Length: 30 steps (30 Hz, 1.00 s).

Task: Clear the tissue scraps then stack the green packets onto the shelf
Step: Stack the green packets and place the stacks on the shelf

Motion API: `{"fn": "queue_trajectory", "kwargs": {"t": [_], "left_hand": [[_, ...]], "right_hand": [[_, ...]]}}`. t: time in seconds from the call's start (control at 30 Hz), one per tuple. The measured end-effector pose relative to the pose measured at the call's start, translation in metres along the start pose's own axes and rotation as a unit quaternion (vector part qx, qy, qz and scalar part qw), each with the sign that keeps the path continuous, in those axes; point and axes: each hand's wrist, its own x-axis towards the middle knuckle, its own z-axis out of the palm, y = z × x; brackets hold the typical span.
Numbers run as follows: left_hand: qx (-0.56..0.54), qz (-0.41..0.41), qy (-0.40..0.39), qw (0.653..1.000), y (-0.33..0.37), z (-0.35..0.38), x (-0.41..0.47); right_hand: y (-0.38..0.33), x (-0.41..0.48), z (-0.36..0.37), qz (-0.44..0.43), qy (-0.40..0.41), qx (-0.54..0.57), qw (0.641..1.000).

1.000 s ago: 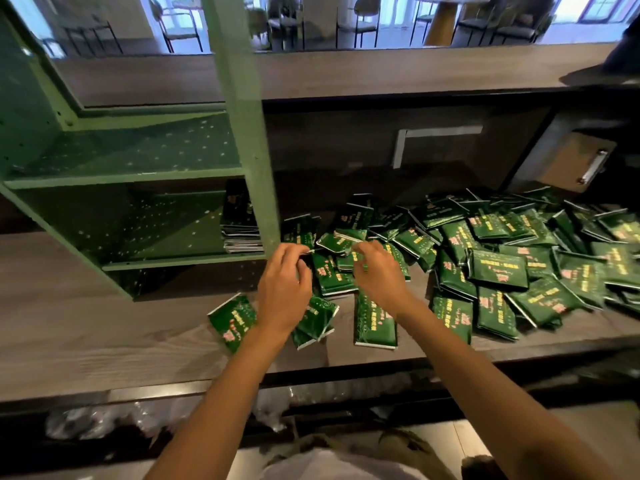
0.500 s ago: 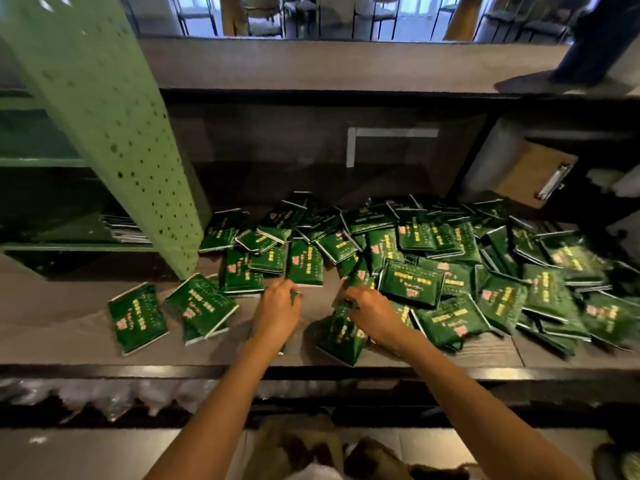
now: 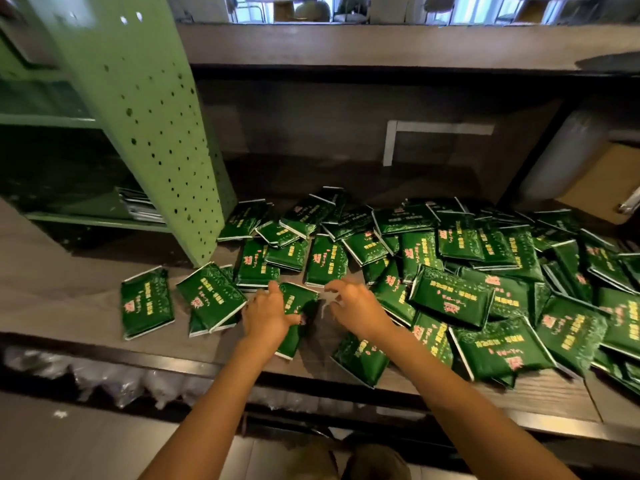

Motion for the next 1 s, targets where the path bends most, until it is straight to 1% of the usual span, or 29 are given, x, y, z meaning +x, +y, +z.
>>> {"fn": "queue_trajectory", "kwargs": {"t": [0.1,0.2,0.3,0.37,0.43,0.57,0.67,0.7,0.73,0.8,0.83,0.93,1.0], "left_hand": [[-0.078,-0.008,0.007,0.997,-0.006,0.008,0.009],[-0.166,-0.010,0.010,0.986,-0.008,0.010,0.016],[-0.221,0.020,0.026,0.975,-0.002,0.007,0.019],[-0.250,0.042,0.051,0.966,0.003,0.004,0.023],[-0.307,0.064,0.075,0.947,0.008,0.003,0.030],[-0.405,0.101,0.131,0.899,0.013,0.001,0.040],[-0.480,0.108,0.177,0.852,0.019,0.001,0.042],[-0.513,0.098,0.186,0.832,0.021,0.002,0.042],[-0.559,0.089,0.189,0.803,0.025,0.002,0.041],[-0.653,0.077,0.174,0.733,0.032,0.004,0.039],[-0.679,0.078,0.171,0.709,0.036,0.005,0.038],[-0.708,0.092,0.169,0.679,0.051,0.007,0.041],[-0.735,0.107,0.157,0.651,0.060,0.009,0.042]], "right_hand": [[0.002,0.012,0.009,-0.018,0.029,-0.003,0.999],[0.006,0.021,0.015,-0.034,0.048,0.002,0.998],[0.011,0.030,0.016,-0.037,0.069,0.013,0.997],[0.014,0.034,0.015,-0.033,0.078,0.026,0.996],[0.017,0.036,0.010,-0.036,0.085,0.046,0.995],[0.027,0.038,0.002,-0.007,0.122,0.119,0.985],[0.034,0.036,0.004,0.003,0.157,0.158,0.975],[0.036,0.035,0.005,0.008,0.169,0.164,0.972],[0.037,0.032,0.005,0.011,0.180,0.167,0.969],[0.037,0.029,0.006,0.017,0.189,0.185,0.964],[0.036,0.029,0.006,0.024,0.195,0.213,0.957],[0.037,0.034,-0.001,0.077,0.213,0.350,0.909],[0.038,0.032,-0.005,0.090,0.189,0.458,0.864]]}}
